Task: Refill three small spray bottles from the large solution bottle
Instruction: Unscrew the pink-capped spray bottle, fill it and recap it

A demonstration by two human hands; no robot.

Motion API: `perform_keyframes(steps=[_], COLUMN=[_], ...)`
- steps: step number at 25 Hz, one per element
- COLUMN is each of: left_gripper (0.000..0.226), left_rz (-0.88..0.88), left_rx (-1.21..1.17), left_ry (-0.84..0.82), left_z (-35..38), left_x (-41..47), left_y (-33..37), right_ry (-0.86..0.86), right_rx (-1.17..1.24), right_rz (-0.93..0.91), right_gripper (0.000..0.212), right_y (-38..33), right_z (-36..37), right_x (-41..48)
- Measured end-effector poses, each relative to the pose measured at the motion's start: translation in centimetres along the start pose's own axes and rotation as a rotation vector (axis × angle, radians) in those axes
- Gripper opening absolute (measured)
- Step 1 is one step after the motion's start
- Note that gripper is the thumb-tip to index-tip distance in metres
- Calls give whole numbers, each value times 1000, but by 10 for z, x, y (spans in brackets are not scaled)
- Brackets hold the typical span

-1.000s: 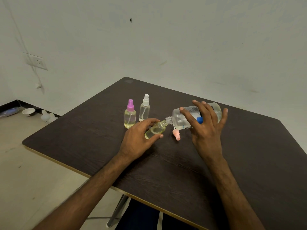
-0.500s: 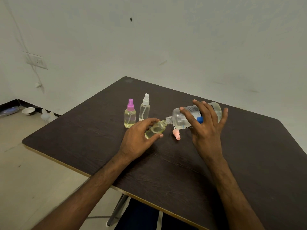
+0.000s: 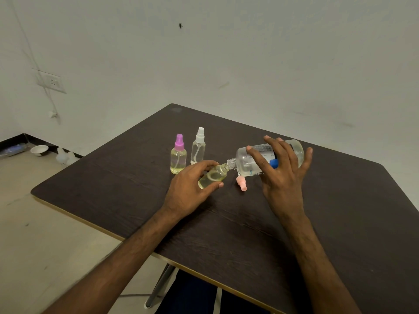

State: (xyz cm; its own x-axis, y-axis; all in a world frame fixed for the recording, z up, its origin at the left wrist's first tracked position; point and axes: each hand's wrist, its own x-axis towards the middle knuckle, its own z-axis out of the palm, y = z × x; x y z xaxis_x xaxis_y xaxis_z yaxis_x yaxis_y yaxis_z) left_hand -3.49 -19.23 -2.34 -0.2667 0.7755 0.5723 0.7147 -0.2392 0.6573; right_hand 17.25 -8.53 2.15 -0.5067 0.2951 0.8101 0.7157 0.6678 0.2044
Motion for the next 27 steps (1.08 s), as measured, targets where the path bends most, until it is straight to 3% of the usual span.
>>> perform_keyframes(steps=[27], left_gripper=[51], left_rz=[5], left_rx=[-3], left_ry=[-2], left_z=[0], left_x=[0], left_y=[1], right_ry=[1], right_rx=[-28], right_rz=[-13], right_gripper=[88], right_y=[0], right_z=[-2], right_x=[2])
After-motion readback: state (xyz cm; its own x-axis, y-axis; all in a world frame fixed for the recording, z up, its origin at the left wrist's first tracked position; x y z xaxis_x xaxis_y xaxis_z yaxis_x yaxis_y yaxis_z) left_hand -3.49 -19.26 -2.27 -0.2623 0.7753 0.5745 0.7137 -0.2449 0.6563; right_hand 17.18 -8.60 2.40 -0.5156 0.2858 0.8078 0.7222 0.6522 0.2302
